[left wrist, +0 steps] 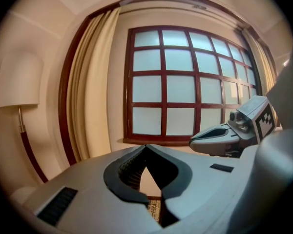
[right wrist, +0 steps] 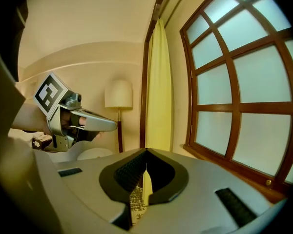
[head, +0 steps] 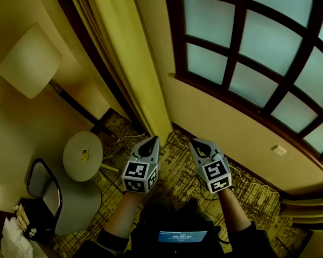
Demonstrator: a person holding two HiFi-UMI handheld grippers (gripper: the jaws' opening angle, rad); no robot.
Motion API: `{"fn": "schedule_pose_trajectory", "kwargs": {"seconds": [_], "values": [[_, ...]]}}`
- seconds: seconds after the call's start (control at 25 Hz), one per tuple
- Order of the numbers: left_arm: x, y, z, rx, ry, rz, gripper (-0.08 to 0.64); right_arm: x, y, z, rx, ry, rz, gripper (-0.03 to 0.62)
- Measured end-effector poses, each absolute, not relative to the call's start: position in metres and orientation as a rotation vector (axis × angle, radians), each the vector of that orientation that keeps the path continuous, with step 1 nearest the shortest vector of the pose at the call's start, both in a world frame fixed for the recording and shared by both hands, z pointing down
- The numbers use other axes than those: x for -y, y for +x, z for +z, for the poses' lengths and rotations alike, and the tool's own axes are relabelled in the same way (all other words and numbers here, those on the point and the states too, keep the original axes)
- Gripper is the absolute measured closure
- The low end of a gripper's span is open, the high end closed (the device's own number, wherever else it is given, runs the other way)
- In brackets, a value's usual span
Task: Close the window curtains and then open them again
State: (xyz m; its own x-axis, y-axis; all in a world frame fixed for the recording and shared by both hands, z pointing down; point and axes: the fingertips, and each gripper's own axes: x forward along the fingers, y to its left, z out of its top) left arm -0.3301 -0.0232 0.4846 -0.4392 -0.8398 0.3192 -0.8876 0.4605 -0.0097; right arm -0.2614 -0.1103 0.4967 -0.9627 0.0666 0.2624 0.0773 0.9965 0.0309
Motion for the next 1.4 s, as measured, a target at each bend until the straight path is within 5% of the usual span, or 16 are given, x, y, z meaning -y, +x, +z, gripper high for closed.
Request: {"fn": "schedule_pose_trajectory", "kwargs": {"seconds": [0.76, 0.96, 1.2, 1.4], "values": [[0.053, -0.558, 0.380, 2.610, 1.654, 0.160, 0.560, 0.097, -0.479, 0.418, 2.955, 0.030, -0.235, 0.580], [0.060, -0.613, 0.296, 2.750, 1.739, 0.149, 0.353, 0.099, -0.528, 0.371, 3.012, 0.063, -0.255, 0.580], [0.073, -0.643, 0.179, 2.961, 1.826, 0.171, 0.250, 0.111, -0.572, 0.291, 3.088, 0.140, -0.372, 0.580], [0.096, -0.664, 0.134, 2.981, 1.869, 0.183, 0.239, 0.118, -0.599, 0.242, 3.107, 0.210, -0.476, 0.580]]}}
